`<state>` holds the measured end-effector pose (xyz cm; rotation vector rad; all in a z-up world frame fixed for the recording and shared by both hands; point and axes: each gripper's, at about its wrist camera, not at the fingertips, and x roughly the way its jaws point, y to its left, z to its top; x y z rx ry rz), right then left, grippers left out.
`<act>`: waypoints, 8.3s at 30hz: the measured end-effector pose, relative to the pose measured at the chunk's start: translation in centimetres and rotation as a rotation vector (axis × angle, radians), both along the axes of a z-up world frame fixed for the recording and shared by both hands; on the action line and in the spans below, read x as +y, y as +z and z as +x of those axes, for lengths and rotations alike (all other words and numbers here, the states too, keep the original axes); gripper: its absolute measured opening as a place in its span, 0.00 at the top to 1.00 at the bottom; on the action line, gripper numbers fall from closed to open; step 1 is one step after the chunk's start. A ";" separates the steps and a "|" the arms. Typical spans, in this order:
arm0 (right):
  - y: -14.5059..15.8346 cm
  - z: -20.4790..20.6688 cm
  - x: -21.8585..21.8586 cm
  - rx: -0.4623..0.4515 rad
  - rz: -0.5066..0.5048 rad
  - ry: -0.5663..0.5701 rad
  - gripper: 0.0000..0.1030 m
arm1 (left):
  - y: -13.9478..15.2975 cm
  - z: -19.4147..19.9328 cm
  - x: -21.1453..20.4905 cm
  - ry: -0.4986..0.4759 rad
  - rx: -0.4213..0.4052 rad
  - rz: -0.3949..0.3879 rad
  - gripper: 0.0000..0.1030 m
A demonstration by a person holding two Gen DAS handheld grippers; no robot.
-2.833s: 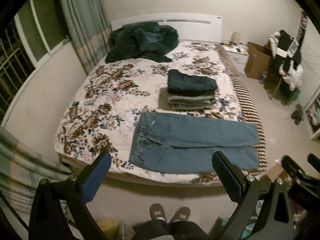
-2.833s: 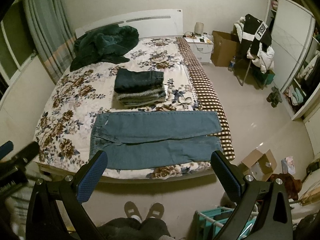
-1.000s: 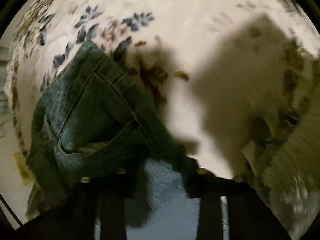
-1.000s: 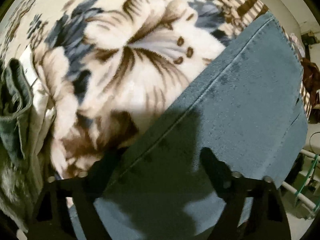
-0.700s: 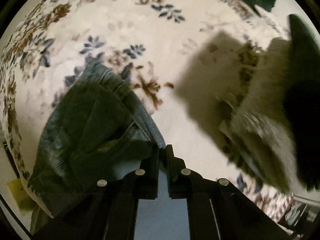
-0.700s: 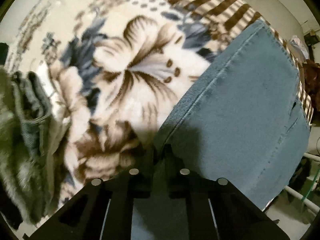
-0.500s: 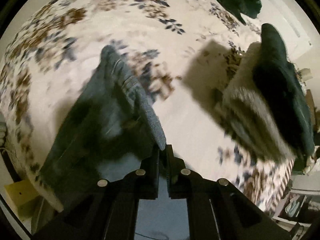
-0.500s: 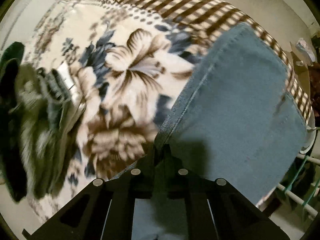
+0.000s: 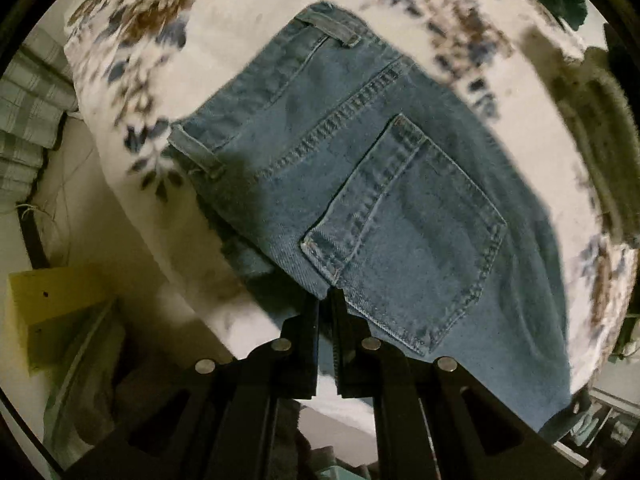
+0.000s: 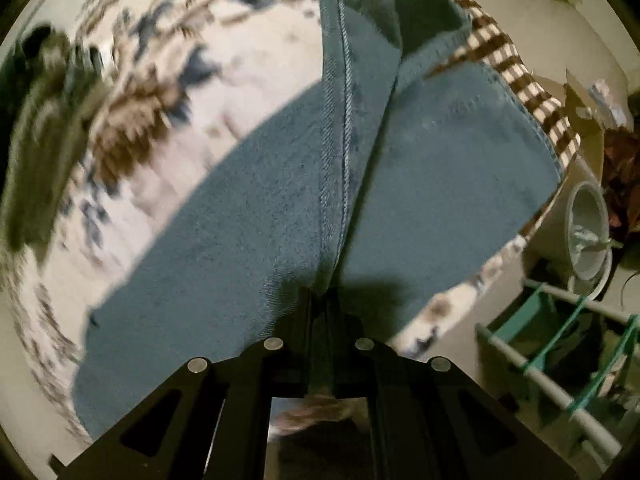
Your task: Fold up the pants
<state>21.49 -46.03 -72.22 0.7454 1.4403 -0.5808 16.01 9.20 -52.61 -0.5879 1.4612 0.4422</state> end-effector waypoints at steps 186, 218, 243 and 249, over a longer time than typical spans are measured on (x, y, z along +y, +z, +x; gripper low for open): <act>4.9 -16.5 -23.0 -0.773 -0.009 -0.352 0.86 | -2.7 4.5 -21.6 -0.781 -0.079 -0.029 0.00; -3.0 -0.7 29.7 -0.382 -0.161 0.749 0.79 | 1.3 4.1 4.7 -0.411 -0.133 -0.058 0.00; -2.5 -8.0 2.3 -0.305 0.063 0.169 0.31 | 0.4 7.6 -11.9 -0.836 -0.292 -0.030 0.85; -3.3 -6.0 3.6 -0.269 0.067 0.214 0.31 | -0.2 6.7 -9.1 -0.739 -0.227 -0.059 0.85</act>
